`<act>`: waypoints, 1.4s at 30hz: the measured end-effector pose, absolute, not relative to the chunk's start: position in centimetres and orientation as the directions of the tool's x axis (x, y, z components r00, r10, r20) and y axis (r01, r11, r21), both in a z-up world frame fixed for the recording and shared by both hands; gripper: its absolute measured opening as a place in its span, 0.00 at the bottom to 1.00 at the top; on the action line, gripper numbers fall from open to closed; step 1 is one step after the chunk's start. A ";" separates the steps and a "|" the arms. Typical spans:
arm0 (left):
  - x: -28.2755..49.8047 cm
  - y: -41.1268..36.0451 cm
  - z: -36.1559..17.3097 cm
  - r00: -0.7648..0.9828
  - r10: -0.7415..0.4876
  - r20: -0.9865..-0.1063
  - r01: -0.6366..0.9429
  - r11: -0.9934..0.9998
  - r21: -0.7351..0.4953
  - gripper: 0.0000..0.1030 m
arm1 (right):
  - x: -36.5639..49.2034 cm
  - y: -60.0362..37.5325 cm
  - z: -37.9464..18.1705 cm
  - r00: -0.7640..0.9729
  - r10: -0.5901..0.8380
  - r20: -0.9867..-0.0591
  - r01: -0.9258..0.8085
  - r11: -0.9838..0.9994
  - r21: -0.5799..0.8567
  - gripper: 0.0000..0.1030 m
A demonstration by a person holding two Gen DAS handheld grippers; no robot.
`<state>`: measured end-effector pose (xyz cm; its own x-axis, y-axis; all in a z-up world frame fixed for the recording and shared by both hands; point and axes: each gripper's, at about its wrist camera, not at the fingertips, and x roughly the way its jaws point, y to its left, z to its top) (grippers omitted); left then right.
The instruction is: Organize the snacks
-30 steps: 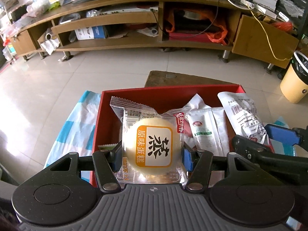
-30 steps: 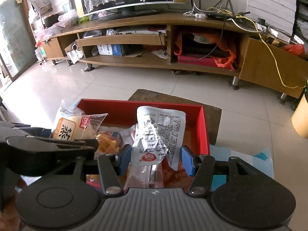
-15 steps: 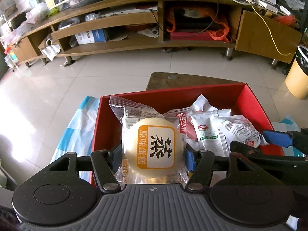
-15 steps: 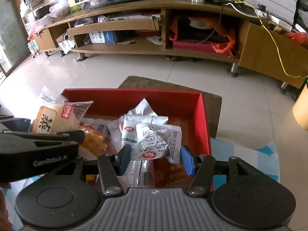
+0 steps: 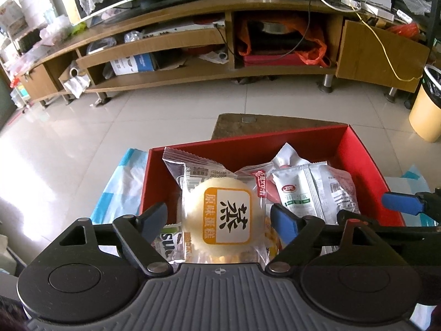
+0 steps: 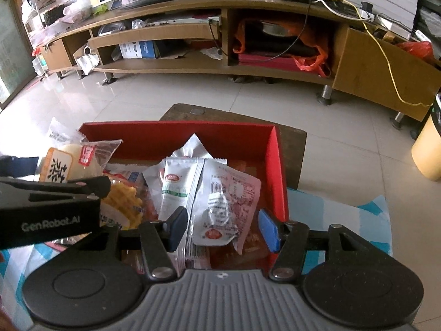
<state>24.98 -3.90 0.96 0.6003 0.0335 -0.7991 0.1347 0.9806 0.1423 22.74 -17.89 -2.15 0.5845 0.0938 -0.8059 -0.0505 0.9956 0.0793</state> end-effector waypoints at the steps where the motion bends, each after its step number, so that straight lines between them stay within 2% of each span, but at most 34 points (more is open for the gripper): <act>1: 24.8 -3.8 1.1 0.602 0.031 -0.798 0.135 0.981 0.140 0.85 | 22.5 -17.9 -2.0 0.586 0.094 -0.805 -0.049 0.996 0.080 0.55; 8: 23.1 -3.4 2.3 0.633 0.058 -0.772 0.108 0.981 0.163 0.93 | 20.4 -18.6 -0.6 0.609 0.088 -0.788 -0.029 0.996 0.088 0.55; 16: 19.6 -2.0 2.5 0.620 0.051 -0.783 0.097 0.985 0.142 0.95 | 16.1 -19.0 1.0 0.631 0.090 -0.770 -0.004 0.994 0.113 0.56; 23: 15.3 -2.0 2.2 0.614 0.035 -0.789 0.111 0.985 0.131 1.00 | 11.6 -18.6 1.8 0.640 0.104 -0.761 -0.003 0.991 0.133 0.56; 27: 13.2 -2.0 2.1 0.612 0.028 -0.791 0.116 0.985 0.125 1.00 | 9.2 -18.5 2.1 0.640 0.119 -0.759 -0.004 0.988 0.152 0.58; 29: 12.4 -2.0 2.2 0.613 0.020 -0.790 0.118 0.986 0.116 1.00 | 8.1 -18.4 2.1 0.641 0.124 -0.757 -0.004 0.987 0.158 0.63; 42: 8.7 -2.3 3.3 0.651 -0.013 -0.759 0.137 0.985 0.100 1.00 | 4.6 -18.2 2.6 0.656 0.144 -0.741 -0.013 0.984 0.179 0.63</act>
